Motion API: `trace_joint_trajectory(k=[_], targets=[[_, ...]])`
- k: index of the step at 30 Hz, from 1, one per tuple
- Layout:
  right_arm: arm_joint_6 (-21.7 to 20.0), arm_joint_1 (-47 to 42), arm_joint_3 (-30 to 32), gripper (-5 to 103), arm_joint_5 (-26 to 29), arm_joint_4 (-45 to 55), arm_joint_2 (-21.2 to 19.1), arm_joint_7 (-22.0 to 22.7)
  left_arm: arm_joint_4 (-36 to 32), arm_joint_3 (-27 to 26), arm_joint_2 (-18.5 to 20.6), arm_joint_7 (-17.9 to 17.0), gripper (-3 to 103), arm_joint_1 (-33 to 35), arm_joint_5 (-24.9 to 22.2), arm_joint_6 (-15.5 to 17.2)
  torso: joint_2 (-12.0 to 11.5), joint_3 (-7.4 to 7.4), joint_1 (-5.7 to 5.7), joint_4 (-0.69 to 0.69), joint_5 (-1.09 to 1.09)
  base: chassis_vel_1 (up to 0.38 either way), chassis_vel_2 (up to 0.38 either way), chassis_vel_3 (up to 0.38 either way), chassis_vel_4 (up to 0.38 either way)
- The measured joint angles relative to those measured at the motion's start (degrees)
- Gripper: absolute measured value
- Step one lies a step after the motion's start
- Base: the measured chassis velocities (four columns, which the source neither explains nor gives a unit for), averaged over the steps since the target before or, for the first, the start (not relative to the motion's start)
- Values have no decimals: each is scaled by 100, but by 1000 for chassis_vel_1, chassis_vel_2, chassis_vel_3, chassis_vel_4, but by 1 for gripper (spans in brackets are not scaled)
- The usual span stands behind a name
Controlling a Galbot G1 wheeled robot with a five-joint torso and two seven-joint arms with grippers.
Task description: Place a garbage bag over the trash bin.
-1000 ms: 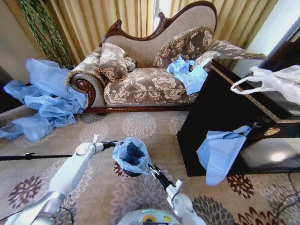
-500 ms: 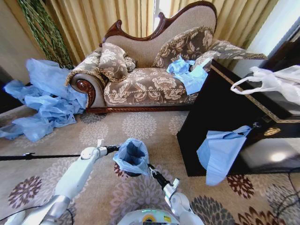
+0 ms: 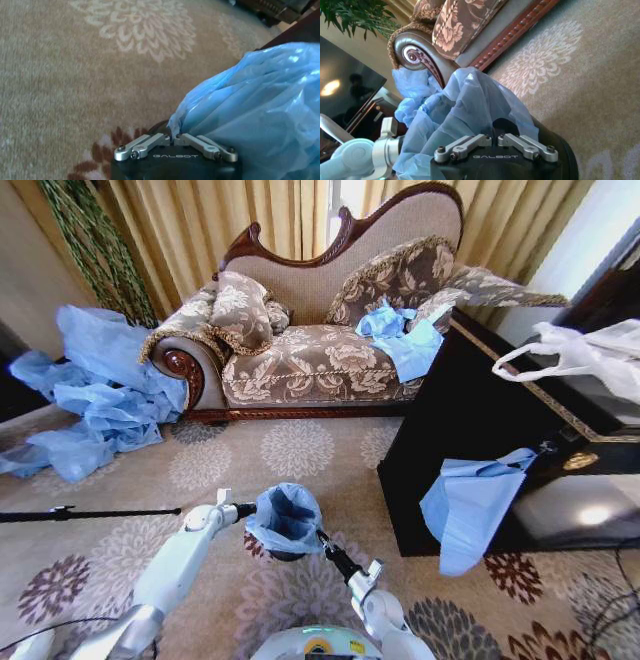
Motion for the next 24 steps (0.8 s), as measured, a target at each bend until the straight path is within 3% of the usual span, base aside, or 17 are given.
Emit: trace_joint_trajectory(k=[8, 17, 20, 22, 24], targets=[[20, -13, 3, 0, -11, 13, -28, -4, 232, -38, -108, -35, 0, -58, 87, -23, 0, 0, 0, 0, 0, 0, 0, 0, 0], [23, -28, -2, 0, -54, 111, -61, 16, -74, -147, -99, -137, -3, 143, 95, -121, 0, 0, 0, 3, 1, 0, 0, 0, 0], [12, -74, 9, -2, -58, 196, -94, 29, -248, -214, -69, -194, 6, 262, -60, -335, 0, 0, 1, 1, 0, 0, 0, 0, 0], [2, -154, 34, 14, -82, 314, -149, 21, -536, -320, 10, -210, 17, 427, -250, -517, 0, 0, 1, 2, 1, 0, 0, 0, 0], [30, -239, 86, 19, -119, 428, -167, 19, -729, -391, 48, -191, 27, 509, -344, -713, 0, 0, 1, 3, 1, 0, 0, 0, 0]])
